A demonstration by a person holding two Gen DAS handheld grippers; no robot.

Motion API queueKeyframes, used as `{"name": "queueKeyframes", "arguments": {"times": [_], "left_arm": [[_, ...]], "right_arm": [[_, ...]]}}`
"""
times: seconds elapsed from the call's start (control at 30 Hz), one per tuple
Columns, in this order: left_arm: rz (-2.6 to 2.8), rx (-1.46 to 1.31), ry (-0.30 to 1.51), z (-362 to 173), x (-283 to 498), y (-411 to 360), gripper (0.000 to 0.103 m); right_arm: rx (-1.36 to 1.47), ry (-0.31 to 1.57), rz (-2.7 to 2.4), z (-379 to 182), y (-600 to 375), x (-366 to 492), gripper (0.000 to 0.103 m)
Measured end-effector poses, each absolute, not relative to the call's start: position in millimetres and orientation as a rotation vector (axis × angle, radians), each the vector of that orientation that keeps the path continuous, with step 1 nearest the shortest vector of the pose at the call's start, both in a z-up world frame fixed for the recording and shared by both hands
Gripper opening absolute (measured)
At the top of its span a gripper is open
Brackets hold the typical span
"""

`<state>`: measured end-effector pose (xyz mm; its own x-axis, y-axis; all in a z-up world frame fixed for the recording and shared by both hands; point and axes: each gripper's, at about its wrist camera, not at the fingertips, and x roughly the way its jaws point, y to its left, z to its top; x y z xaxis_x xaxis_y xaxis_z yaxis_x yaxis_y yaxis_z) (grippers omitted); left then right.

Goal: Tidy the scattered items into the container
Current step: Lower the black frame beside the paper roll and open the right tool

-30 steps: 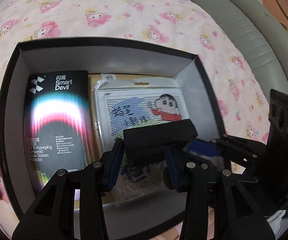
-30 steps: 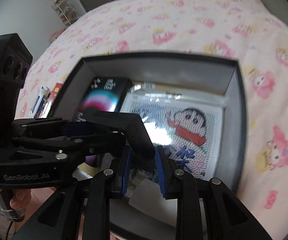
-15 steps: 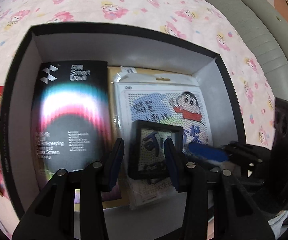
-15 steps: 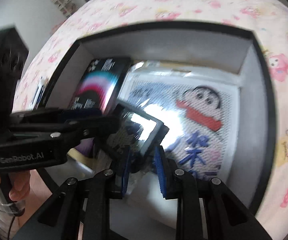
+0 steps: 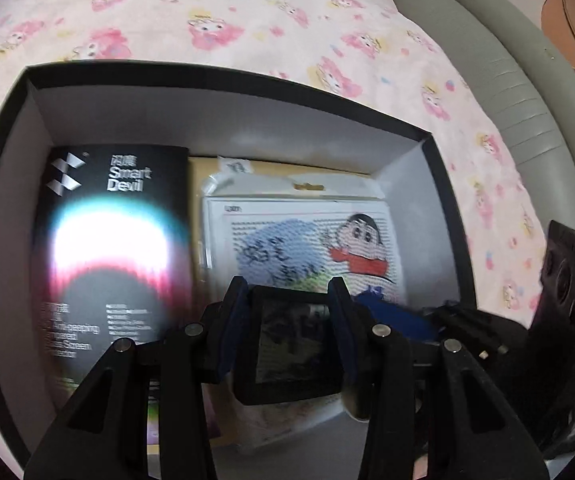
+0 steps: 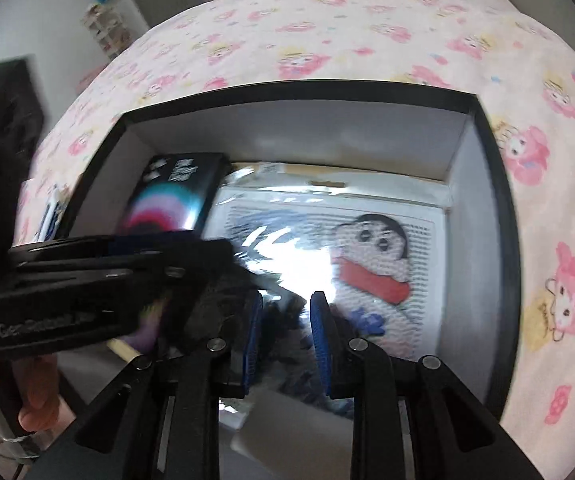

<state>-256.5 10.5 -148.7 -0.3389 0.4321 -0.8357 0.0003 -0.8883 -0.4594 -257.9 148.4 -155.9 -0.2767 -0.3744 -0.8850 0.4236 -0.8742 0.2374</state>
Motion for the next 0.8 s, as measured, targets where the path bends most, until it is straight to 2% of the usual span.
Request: {"name": "queueKeyframes", "arguments": {"times": [0.1,0.3,0.4,0.53,0.6,0.8], "left_arm": [[2.281,-1.646,-0.537,-149,-254,12,0.042],[2.127,-1.706,-0.634,-149,-233,5,0.044],[2.233,-1.640,-0.564,-139,-234,5,0.044],[2.292,-1.596,-0.496,-144,-243,16,0.041],[2.312,-1.599,-0.467,-146,-246,19,0.036],[2.212,-1.579,-0.575,-150,-246,18,0.032]], "right_arm": [[1.485,0.090,-2.158,-159,142,-254,0.023],[1.544,-0.007,-2.116,-157,160,-246,0.023],[1.524,0.003,-2.160,-155,164,-244,0.023],[1.482,0.014,-2.238,-150,156,-254,0.023],[1.492,0.012,-2.235,-151,155,-255,0.023],[1.527,-0.023,-2.151,-160,150,-253,0.023]]}}
